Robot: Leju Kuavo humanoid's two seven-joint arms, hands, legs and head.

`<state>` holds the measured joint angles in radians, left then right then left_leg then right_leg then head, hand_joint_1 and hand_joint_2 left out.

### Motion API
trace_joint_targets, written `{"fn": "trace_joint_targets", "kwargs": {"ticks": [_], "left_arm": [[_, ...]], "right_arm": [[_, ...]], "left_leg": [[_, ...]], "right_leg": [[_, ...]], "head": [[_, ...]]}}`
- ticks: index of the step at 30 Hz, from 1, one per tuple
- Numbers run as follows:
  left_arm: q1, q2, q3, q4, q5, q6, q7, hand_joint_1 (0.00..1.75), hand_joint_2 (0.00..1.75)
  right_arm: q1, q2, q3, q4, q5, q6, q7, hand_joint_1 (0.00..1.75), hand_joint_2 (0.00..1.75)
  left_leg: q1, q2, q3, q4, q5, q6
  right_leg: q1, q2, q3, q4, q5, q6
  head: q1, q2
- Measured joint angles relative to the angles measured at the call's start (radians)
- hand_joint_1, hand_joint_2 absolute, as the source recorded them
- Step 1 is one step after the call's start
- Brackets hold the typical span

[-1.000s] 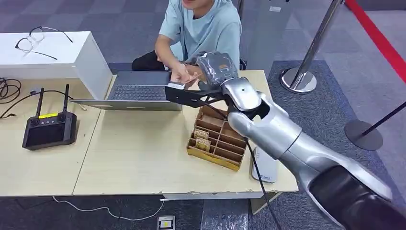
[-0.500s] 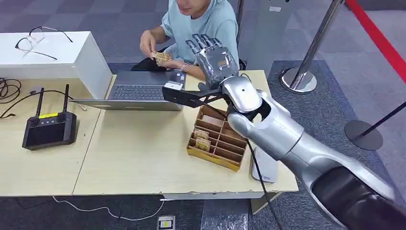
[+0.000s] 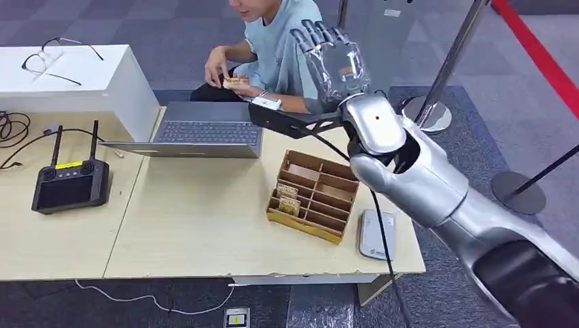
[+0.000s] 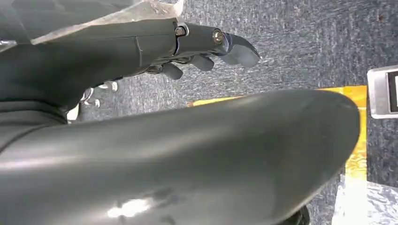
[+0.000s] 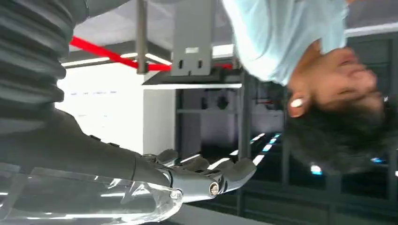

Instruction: Pass the card to the sensor for recognition and then transmit it.

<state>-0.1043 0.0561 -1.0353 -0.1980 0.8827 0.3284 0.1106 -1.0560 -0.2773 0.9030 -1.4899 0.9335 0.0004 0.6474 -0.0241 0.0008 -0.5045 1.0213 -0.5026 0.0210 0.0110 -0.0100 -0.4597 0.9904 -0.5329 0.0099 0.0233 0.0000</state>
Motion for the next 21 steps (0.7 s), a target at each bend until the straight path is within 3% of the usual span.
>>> {"fn": "trace_joint_targets", "kwargs": {"ticks": [7,16,21], "left_arm": [[0.003,-0.001,0.002,0.000,0.017,0.030,0.001,0.00,0.00],[0.005,-0.008,0.003,0.000,0.038,-0.011,0.014,0.00,0.00],[0.005,-0.017,0.003,0.000,0.038,0.029,0.013,0.00,0.00]], "right_arm": [[0.039,-0.134,-0.058,-0.136,-0.030,0.022,0.046,0.00,1.75],[0.144,-0.277,-0.183,-0.284,-0.043,0.042,0.050,0.00,1.75],[0.229,-0.347,-0.271,-0.359,-0.042,0.081,0.050,0.00,1.75]], "left_leg": [[0.000,0.000,0.000,0.000,0.000,0.000],[0.000,0.000,0.000,0.000,0.000,0.000],[0.000,-0.001,0.000,0.000,0.000,0.000]], "right_leg": [[0.000,0.000,0.000,0.000,0.000,0.000],[0.000,0.000,0.000,0.000,0.000,0.000],[0.000,0.000,0.000,-0.001,0.000,0.000]], "head": [[0.000,0.000],[0.000,0.000],[0.000,0.000]]}}
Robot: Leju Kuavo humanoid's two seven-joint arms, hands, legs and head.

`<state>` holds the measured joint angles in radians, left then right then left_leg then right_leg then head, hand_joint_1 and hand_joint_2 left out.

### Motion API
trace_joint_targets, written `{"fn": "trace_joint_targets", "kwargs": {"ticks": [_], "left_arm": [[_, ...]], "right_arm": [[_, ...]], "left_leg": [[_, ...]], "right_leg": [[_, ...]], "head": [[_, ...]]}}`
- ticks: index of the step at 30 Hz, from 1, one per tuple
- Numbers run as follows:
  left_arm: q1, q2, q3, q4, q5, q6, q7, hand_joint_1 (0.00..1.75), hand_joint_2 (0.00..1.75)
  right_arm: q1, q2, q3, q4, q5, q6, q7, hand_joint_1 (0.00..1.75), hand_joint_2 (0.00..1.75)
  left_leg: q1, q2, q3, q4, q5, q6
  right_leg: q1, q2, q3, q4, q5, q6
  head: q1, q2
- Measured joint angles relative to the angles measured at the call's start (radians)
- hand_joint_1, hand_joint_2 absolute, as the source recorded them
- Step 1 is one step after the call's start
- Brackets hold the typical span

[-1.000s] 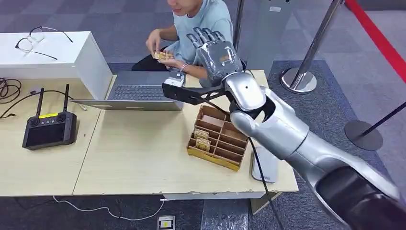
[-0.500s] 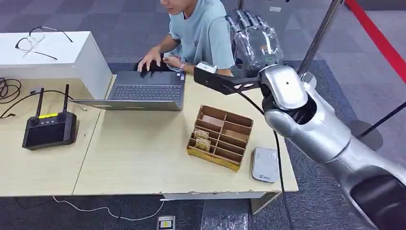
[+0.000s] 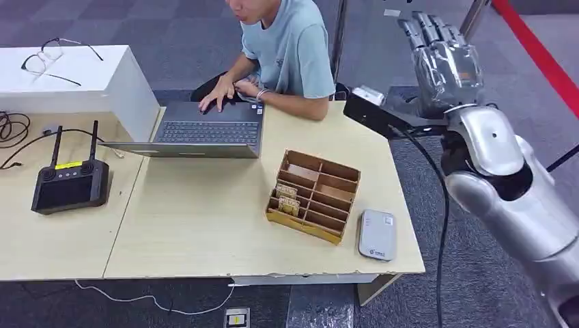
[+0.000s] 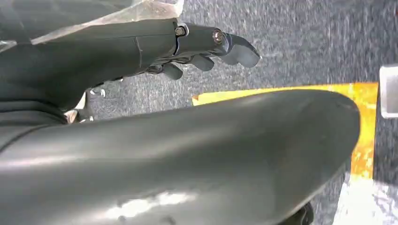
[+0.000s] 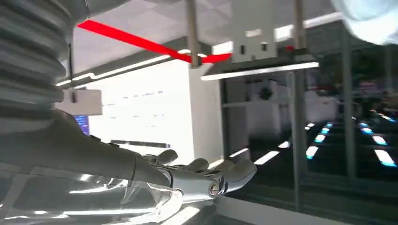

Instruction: Pass the card to the sensor for recognition and then transmit it.

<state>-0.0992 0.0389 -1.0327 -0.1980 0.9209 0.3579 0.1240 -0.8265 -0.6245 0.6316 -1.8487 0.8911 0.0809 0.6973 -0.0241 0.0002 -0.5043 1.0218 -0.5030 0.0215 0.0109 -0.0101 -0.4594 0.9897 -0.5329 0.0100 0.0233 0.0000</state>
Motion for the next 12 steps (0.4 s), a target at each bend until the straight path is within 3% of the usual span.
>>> {"fn": "trace_joint_targets", "kwargs": {"ticks": [6,12], "left_arm": [[0.002,-0.006,0.002,0.000,0.020,-0.023,0.004,0.00,0.00],[0.003,-0.014,0.006,0.000,0.021,-0.025,-0.005,0.00,0.00]], "right_arm": [[0.112,-0.076,-0.119,-0.063,-0.027,0.005,0.000,0.00,1.75],[0.288,-0.137,-0.290,-0.117,-0.097,-0.098,0.000,0.00,1.75]], "left_leg": [[0.000,0.000,0.000,0.000,0.000,0.000],[0.000,-0.001,0.000,0.000,0.000,0.000]], "right_leg": [[0.000,0.000,0.000,0.000,0.000,0.000],[0.000,0.000,0.000,0.000,0.000,0.000]], "head": [[0.000,0.000],[0.000,0.000]]}}
